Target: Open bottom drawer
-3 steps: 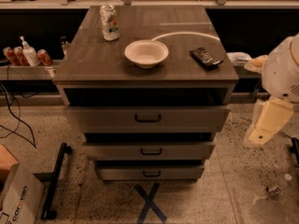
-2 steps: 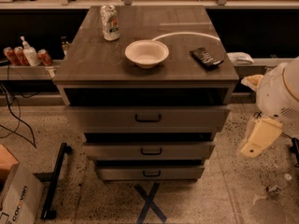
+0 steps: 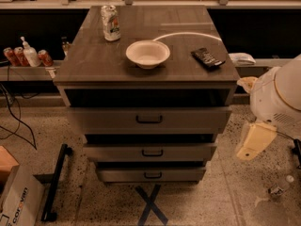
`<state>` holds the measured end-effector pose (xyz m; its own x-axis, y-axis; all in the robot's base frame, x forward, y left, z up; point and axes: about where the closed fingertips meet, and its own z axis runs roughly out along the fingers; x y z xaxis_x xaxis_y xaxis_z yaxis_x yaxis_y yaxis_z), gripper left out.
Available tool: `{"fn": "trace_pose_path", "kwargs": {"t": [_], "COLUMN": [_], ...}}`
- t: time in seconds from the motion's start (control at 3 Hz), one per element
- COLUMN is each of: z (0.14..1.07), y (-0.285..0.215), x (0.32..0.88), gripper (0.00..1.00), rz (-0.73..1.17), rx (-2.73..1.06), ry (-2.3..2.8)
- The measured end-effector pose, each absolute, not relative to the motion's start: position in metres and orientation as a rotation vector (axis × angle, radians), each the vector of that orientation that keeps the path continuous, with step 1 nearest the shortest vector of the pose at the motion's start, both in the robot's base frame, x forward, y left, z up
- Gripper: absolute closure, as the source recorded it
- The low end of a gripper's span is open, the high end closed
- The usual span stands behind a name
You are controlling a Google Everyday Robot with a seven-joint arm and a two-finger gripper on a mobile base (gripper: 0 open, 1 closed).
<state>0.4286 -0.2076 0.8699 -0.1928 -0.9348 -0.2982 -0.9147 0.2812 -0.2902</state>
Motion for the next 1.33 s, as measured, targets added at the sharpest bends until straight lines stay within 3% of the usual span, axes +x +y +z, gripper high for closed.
{"fn": "trace_pose_path", "kwargs": {"t": [0.67,1.33], "z": [0.813,0.729], "y": [-0.183,-0.160], "x": [0.419,0.434], "gripper": [0.00,0.00], "rz": [-0.119,0.017], "rx": [-1.609,-1.521], "ry": [2.083,2.047]}}
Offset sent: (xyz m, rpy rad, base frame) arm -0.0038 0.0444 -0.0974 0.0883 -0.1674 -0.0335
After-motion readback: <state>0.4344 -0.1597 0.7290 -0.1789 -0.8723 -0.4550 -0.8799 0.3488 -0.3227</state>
